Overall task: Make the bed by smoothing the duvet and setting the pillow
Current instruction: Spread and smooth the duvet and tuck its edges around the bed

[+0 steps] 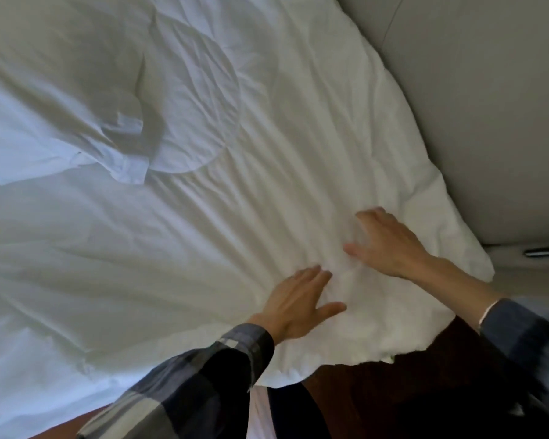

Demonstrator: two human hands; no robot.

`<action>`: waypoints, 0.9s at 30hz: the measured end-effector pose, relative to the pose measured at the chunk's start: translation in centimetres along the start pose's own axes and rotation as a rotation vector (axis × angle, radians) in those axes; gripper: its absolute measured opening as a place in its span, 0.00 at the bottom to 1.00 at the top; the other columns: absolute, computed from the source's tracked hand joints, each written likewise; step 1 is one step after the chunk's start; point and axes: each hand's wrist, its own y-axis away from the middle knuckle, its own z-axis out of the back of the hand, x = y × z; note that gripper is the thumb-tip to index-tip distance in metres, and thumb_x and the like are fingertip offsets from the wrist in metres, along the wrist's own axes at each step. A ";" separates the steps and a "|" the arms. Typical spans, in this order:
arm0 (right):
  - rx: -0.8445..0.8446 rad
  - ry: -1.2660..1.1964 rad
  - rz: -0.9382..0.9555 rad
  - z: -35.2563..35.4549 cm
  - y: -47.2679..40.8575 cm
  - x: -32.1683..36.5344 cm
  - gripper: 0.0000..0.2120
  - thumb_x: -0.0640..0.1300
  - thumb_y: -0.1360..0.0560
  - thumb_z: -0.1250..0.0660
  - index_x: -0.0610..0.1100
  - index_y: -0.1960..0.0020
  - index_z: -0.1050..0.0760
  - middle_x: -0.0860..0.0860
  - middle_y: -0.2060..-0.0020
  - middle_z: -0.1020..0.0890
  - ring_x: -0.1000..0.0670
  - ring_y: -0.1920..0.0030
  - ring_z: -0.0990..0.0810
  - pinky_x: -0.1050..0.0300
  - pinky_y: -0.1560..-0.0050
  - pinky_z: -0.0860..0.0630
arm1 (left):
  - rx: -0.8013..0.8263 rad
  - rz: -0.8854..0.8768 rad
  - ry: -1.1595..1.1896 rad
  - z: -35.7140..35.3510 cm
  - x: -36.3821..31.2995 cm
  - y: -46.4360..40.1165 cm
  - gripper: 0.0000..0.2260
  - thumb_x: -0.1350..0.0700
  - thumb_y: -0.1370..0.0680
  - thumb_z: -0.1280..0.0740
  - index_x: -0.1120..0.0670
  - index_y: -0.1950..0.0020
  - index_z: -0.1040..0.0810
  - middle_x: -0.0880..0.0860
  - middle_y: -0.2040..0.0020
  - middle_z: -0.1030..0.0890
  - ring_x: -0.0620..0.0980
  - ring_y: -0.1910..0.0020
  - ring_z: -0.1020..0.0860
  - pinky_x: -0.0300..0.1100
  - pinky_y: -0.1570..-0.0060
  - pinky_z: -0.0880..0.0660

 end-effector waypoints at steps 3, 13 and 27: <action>-0.315 0.119 0.046 -0.6 -2.7 1.2 0.39 0.64 0.22 0.43 0.46 0.20 0.52 0.42 0.21 0.49 0.41 0.21 0.49 0.43 0.23 0.48 | -0.232 0.027 -0.111 0.8 0.7 -3.3 0.36 0.33 0.19 0.44 0.47 0.17 0.53 0.58 0.17 0.54 0.58 0.18 0.54 0.57 0.21 0.52; -0.471 0.024 -0.263 -7.4 -3.6 -6.7 0.37 0.63 0.20 0.52 0.42 0.20 0.53 0.39 0.21 0.48 0.40 0.22 0.48 0.41 0.22 0.53 | -0.216 -0.025 -0.314 -4.1 2.3 -8.9 0.41 0.28 0.22 0.48 0.47 0.17 0.61 0.54 0.19 0.66 0.57 0.20 0.67 0.62 0.23 0.62; -0.316 -0.086 0.347 -12.3 -0.1 22.2 0.37 0.62 0.22 0.50 0.40 0.21 0.46 0.39 0.21 0.45 0.38 0.22 0.45 0.37 0.25 0.47 | -0.414 0.596 -0.269 0.3 23.5 19.1 0.35 0.36 0.17 0.59 0.58 0.21 0.36 0.60 0.21 0.36 0.59 0.23 0.35 0.54 0.24 0.50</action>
